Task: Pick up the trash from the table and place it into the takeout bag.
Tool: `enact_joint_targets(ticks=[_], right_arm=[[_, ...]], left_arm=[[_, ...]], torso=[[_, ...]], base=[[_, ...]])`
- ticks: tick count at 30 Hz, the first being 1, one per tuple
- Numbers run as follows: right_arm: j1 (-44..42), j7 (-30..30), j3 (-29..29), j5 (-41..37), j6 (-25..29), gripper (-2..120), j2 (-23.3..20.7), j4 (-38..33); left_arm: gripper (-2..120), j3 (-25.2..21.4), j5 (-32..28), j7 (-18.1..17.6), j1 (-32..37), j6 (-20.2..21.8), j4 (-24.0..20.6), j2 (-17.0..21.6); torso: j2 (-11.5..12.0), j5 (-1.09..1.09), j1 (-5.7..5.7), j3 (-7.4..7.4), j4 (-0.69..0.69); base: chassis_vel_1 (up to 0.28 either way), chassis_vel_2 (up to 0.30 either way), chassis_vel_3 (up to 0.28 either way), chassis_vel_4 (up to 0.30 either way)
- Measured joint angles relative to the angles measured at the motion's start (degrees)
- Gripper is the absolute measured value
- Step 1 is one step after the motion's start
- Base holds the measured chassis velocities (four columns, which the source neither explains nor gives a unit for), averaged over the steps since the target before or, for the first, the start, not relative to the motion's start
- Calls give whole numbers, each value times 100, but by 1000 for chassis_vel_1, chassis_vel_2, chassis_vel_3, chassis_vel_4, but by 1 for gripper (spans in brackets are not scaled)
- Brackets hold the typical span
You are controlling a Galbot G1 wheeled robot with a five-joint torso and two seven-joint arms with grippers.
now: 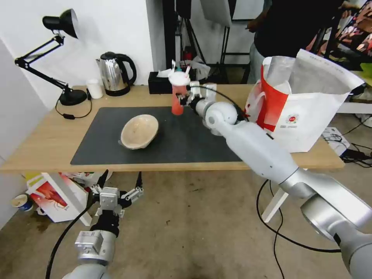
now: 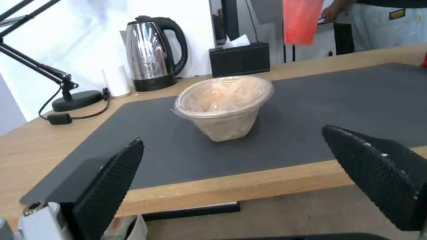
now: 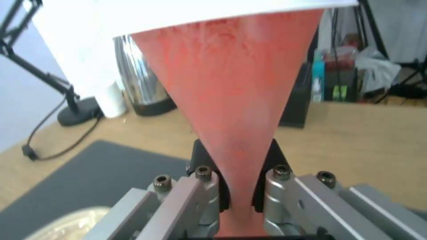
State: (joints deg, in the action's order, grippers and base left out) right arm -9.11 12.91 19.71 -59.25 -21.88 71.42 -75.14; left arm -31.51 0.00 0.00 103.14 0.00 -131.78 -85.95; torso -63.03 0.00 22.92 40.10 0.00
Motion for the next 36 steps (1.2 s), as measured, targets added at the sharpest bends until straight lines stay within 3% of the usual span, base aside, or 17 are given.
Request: enact_joint_targets(ticks=[11,15,16,20,25,36], right_arm=[[203,208,-337,-313,-55,6,-374,-603],[441,702,-530,-903,-325,6,-1083,-1488],[441,702,-530,-903,-325,6,-1083,-1488],[509,1172,-584,-1483,-592,6,-1922,-2346],[397,1354,-824,-1815,-700,6,-2494,-2913],[104,1389,-1312,-2061,-789,6,-3315,-3308]], left_arm=[[100,0,0,0,0,0,0,0],[100,0,0,0,0,0,0,0],[100,0,0,0,0,0,0,0],[100,0,0,0,0,0,0,0],[100,0,0,0,0,0,0,0],[100,0,0,0,0,0,0,0]], torso=[[0,1,0,0,-1],[0,0,0,0,0],[0,0,0,0,0],[0,2,0,0,0],[0,1,0,0,0],[0,0,-1,0,0]], base=[[0,0,0,0],[0,0,0,0],[0,0,0,0],[0,0,0,0],[0,0,0,0],[0,0,0,0]])
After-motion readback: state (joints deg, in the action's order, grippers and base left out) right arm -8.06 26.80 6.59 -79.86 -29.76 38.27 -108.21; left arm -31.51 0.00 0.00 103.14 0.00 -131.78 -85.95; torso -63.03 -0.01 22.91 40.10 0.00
